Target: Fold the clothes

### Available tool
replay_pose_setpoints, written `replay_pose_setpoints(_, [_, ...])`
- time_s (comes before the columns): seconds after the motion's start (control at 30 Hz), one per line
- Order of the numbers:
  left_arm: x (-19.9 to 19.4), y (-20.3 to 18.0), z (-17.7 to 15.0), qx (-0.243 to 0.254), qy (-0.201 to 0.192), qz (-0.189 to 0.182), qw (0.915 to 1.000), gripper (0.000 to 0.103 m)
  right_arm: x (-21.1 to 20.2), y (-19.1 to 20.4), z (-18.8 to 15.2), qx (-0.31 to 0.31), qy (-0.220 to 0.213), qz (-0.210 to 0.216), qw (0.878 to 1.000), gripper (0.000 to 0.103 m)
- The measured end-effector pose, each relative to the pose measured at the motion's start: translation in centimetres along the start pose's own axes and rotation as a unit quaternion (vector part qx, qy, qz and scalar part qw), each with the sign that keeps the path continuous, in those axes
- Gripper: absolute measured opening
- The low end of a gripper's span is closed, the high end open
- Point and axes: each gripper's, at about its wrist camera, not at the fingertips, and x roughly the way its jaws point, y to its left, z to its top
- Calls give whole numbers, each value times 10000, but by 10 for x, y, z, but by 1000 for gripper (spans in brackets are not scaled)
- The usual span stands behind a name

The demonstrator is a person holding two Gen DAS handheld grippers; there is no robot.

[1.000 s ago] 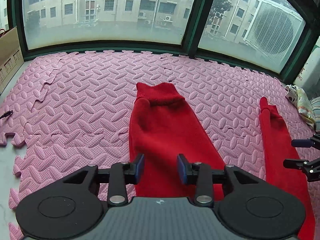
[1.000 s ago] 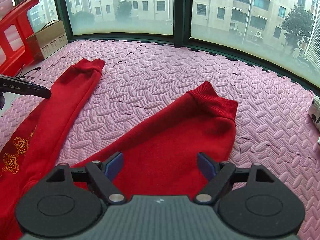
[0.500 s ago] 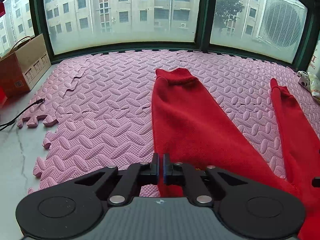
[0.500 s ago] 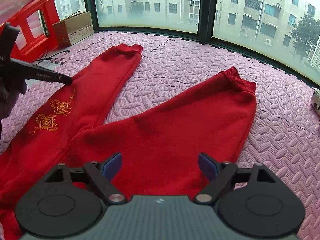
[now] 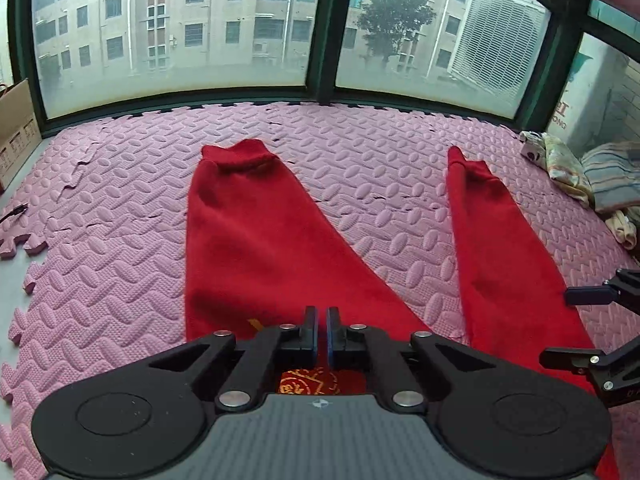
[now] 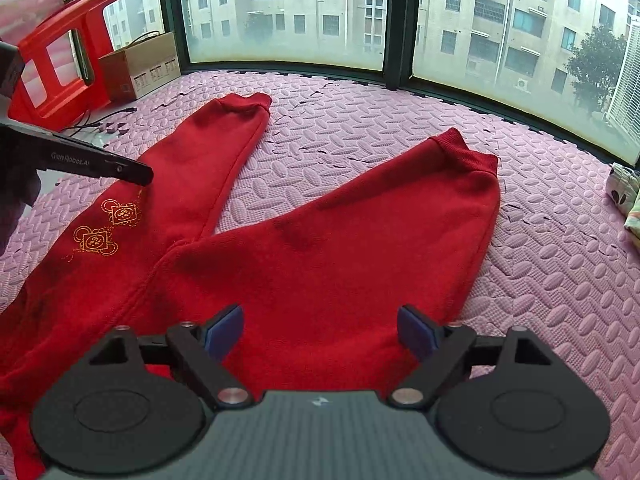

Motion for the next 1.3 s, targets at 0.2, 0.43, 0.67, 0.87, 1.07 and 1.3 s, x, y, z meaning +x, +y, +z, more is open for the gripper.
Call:
replay_pose_setpoints(0.2, [3,-30,-20,218,138,-394,9989,6,-7,6,-6,-114,-13,-15,9999,86])
replay_pose_setpoints(0.43, [-8,-46,-28,477,157,-626,9968,6,-12,13,-13,-194,20,47,9998,86])
replay_pose_setpoints(0.67, [-11,-34,-28,82,142,-530,9985,11,-27,19,-23,-199,34,109,9997,86])
replay_pose_setpoints(0.87, [-28,-35,-55,116,330,-671,9971,17,-46,36,-40,-491,-5,101,9987,86])
replay_pose_setpoints(1.07, [-59,-34,-81,119,204,-690,9973,23,-57,52,-53,-810,-46,88,9967,86])
replay_pose_setpoints(1.3, [-85,-35,-103,149,30,-517,9985,30,-73,55,-63,-764,-156,-52,9969,87])
